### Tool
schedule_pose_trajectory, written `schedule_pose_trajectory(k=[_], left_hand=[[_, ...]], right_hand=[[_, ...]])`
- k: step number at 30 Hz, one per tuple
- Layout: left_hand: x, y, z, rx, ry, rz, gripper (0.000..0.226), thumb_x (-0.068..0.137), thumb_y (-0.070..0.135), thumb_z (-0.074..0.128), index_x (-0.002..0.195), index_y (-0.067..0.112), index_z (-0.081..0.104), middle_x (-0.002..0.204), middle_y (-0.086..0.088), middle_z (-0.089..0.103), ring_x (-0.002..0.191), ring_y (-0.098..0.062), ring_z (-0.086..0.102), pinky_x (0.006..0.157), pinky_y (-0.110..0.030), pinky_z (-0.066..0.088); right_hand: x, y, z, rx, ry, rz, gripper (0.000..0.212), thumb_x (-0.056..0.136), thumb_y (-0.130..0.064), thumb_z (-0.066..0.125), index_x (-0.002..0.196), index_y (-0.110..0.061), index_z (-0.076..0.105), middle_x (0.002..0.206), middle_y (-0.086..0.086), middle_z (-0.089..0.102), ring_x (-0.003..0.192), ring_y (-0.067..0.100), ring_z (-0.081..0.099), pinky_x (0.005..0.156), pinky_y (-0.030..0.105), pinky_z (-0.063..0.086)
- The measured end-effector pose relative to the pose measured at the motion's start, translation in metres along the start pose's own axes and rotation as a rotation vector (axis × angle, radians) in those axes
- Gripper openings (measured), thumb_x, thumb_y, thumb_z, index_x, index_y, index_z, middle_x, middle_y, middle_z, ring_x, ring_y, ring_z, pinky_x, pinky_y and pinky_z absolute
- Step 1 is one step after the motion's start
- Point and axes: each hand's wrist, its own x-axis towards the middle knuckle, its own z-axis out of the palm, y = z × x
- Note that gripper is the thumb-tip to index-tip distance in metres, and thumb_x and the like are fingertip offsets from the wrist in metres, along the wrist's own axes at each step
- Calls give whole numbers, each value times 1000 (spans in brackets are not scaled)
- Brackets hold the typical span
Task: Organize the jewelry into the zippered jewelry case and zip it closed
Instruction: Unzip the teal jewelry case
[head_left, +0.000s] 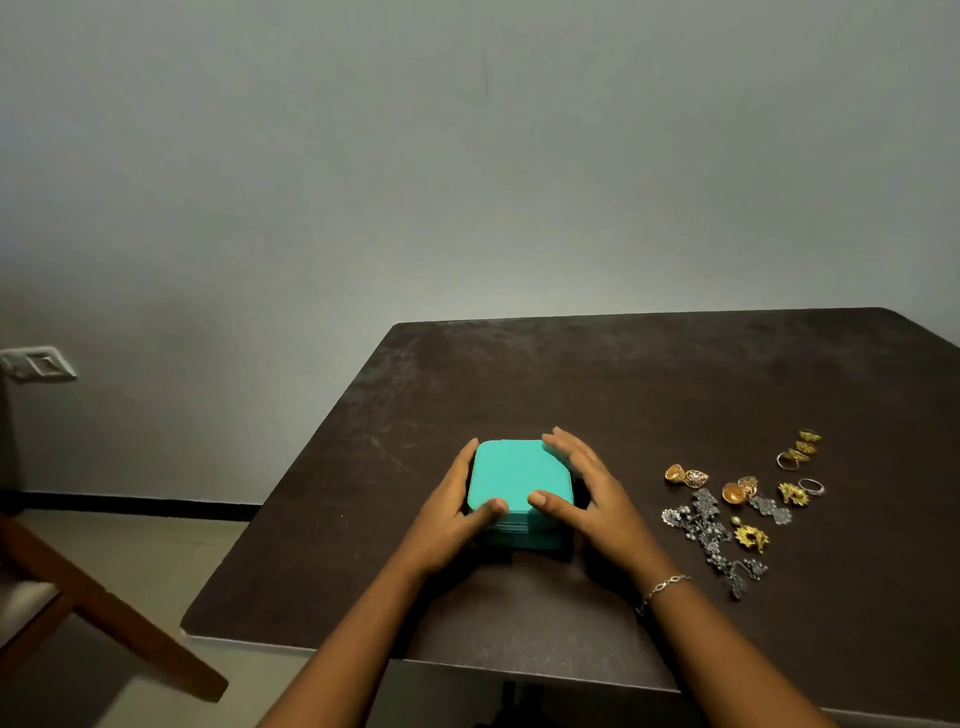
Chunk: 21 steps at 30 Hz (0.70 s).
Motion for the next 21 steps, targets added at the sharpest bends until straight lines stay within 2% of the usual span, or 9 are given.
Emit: schedule_pose_trajectory(k=[2,4,6,8,15,21], left_hand=[[-2,2,-1,43,-57,-30,118,47,72,66,144,38,8,142,14,31,128,-9,35,109,-35,34],[-3,4,0,28,-60,-23,106,47,63,74,132,56,12,135,19,37,125,-8,40,105,-32,37],[-4,4,1,4,-48,6,91,47,60,77,116,70,18,125,30,41,120,-3,43,102,-28,40],[-6,5,1,-1,-40,40,84,48,61,77,108,76,21,120,35,42,118,1,44,99,-27,41],[-9,10,1,23,-15,48,80,49,63,74,107,76,21,118,37,41,118,-1,44,98,-26,41],[-10,10,1,44,-5,29,83,52,60,76,113,73,20,124,30,44,120,-5,44,101,-33,43]], right_hand=[[-3,1,0,-51,-35,-7,83,55,-67,60,129,-31,47,144,-16,27,130,-1,28,103,16,24],[-5,2,-1,-68,-56,-9,81,54,-66,62,127,-34,47,145,-17,24,130,0,28,104,18,25],[-6,2,-2,-73,-79,-6,82,53,-65,65,127,-35,46,144,-17,22,131,1,27,105,19,25],[-6,3,-3,-103,-108,-13,84,53,-64,65,129,-35,43,145,-18,19,132,2,24,106,21,25],[-5,4,-6,-149,-141,-26,82,55,-63,66,128,-40,38,144,-19,17,132,4,24,108,24,26],[-5,6,-5,-190,-148,-45,81,57,-63,64,129,-41,37,143,-19,17,134,6,24,110,27,26]])
